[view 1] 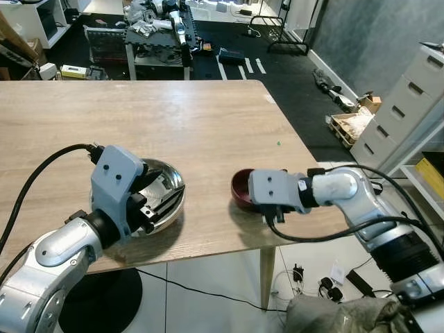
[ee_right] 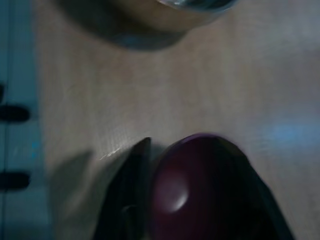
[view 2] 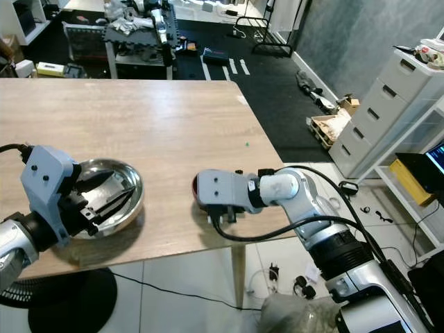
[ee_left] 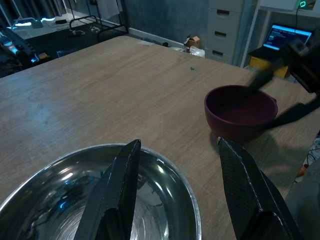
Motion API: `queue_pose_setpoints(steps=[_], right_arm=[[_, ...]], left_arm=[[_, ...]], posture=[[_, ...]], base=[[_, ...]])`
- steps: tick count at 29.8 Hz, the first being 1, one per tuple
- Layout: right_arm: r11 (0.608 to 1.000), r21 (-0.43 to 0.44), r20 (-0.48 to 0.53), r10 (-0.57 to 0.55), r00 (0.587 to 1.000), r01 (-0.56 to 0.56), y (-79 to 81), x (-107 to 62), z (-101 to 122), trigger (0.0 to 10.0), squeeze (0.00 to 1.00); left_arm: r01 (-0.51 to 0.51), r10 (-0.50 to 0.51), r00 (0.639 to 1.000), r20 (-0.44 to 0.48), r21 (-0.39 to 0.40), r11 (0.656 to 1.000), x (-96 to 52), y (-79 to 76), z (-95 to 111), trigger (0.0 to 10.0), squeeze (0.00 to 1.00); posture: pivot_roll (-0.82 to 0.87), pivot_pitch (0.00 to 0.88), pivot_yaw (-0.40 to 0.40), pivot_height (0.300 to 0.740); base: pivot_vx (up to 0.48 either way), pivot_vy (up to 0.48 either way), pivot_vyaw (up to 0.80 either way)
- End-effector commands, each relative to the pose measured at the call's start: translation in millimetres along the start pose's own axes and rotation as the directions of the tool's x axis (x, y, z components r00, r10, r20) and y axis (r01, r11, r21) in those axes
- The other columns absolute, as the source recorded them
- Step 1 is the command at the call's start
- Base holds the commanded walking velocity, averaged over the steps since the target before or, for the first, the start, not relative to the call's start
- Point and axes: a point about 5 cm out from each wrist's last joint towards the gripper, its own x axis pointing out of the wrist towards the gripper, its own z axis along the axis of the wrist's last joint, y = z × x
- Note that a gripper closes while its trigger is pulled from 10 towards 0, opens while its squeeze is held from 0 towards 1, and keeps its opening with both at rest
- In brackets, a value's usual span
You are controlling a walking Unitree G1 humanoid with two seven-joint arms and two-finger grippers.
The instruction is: Setting the table
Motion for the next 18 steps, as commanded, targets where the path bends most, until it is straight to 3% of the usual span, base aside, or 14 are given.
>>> queue_pose_setpoints(steps=[1, 3, 5, 6, 7, 8, 10, 11, 12, 13, 14, 15, 16, 18], right_arm=[[0.994, 0.05, 0.023, -0.101, 0.995, 0.1, -10.9, -3.7, -1, 10.0, 1.0], [0.978, 0.1, 0.052, -0.189, 0.98, 0.184, -19.3, -5.1, 1, 10.0, 1.0], [0.958, 0.153, 0.075, -0.256, 0.964, 0.243, -25.8, -6.9, 3, 10.0, 0.93], [0.933, 0.201, 0.097, -0.321, 0.942, 0.298, -31.1, -9.4, 5, 10.0, 0.0], [0.889, 0.287, 0.122, -0.403, 0.907, 0.356, -36.3, -12.5, 6, 10.0, 0.0], [0.889, 0.287, 0.122, -0.403, 0.907, 0.356, -36.3, -12.5, 6, 10.0, 0.0], [0.802, 0.412, 0.16, -0.532, 0.832, 0.434, -41.6, -16.9, 8, 10.0, 0.0], [0.802, 0.412, 0.16, -0.532, 0.832, 0.434, -41.6, -16.9, 8, 10.0, 0.0], [0.727, 0.493, 0.16, -0.616, 0.771, 0.478, -44.1, -17.7, 9, 10.0, 0.0], [0.727, 0.493, 0.16, -0.616, 0.771, 0.478, -44.1, -17.7, 9, 10.0, 0.0], [0.631, 0.569, 0.141, -0.707, 0.693, 0.528, -45.7, -17.6, 9, 10.0, 0.0], [0.631, 0.569, 0.141, -0.707, 0.693, 0.528, -45.7, -17.6, 9, 10.0, 0.0], [0.502, 0.642, 0.083, -0.796, 0.599, 0.579, -43.0, -13.7, 6, 10.0, 0.0], [0.502, 0.642, 0.083, -0.796, 0.599, 0.579, -43.0, -13.7, 6, 10.0, 0.0]], left_arm=[[0.011, -0.011, 1.0, -0.007, -0.003, 1.0, 0.4, -2.3, -3, 10.0, 0.0], [0.009, -0.009, 1.0, -0.007, -0.004, 1.0, 0.3, -2.5, -3, 10.0, 0.0], [0.006, -0.006, 1.0, -0.006, -0.006, 1.0, 0.3, -2.5, -3, 10.0, 0.0], [0.004, -0.004, 1.0, -0.005, -0.007, 1.0, 0.4, -2.5, -3, 10.0, 0.0], [-0.001, 0.001, 1.0, -0.004, -0.009, 1.0, 1.0, -2.5, -4, 10.0, 0.0], [-0.001, 0.001, 1.0, -0.004, -0.009, 1.0, 1.0, -2.5, -4, 10.0, 0.0], [-0.011, 0.011, 1.0, -0.002, -0.01, 1.0, 2.6, -2.3, -4, 10.0, 0.0], [-0.011, 0.011, 1.0, -0.002, -0.01, 1.0, 2.6, -2.3, -4, 10.0, 0.0], [-0.03, 0.03, 1.0, 0.003, -0.014, 0.999, 4.4, -1.2, -4, 10.0, 0.0], [-0.03, 0.03, 1.0, 0.003, -0.014, 0.999, 4.4, -1.2, -4, 10.0, 0.0], [-0.062, 0.063, 0.998, 0.009, -0.02, 0.998, 7.3, 1.1, -4, 10.0, 0.0], [-0.062, 0.063, 0.998, 0.009, -0.02, 0.998, 7.3, 1.1, -4, 10.0, 0.0], [-0.126, 0.127, 0.992, 0.013, -0.042, 0.991, 11.9, 5.7, -5, 10.0, 0.0], [-0.126, 0.127, 0.992, 0.013, -0.042, 0.991, 11.9, 5.7, -5, 10.0, 0.0]], posture=[[0.12, 0.054, -0.021, 0.74], [0.12, 0.053, -0.022, 0.74], [0.12, 0.053, -0.022, 0.74], [0.12, 0.053, -0.021, 0.74], [0.12, 0.052, -0.02, 0.74], [0.12, 0.052, -0.02, 0.74], [0.12, 0.052, -0.016, 0.74], [0.12, 0.052, -0.016, 0.74], [0.12, 0.049, -0.01, 0.74], [0.12, 0.049, -0.01, 0.74], [0.12, 0.047, -0.005, 0.74], [0.12, 0.047, -0.005, 0.74], [0.12, 0.042, -0.001, 0.74], [0.12, 0.042, -0.001, 0.74]], base=[[0.0, 0.0, 0.0], [0.0, 0.0, 0.0], [0.0, 0.0, 0.0], [0.0, 0.0, 0.0], [0.0, 0.0, 0.0], [0.0, 0.0, 0.0], [0.0, 0.0, 0.0], [0.0, 0.0, 0.0], [0.0, 0.0, 0.0], [0.0, 0.0, 0.0], [0.0, 0.0, 0.0], [0.0, 0.0, 0.0], [0.0, 0.0, 0.0], [0.0, 0.0, 0.0]])
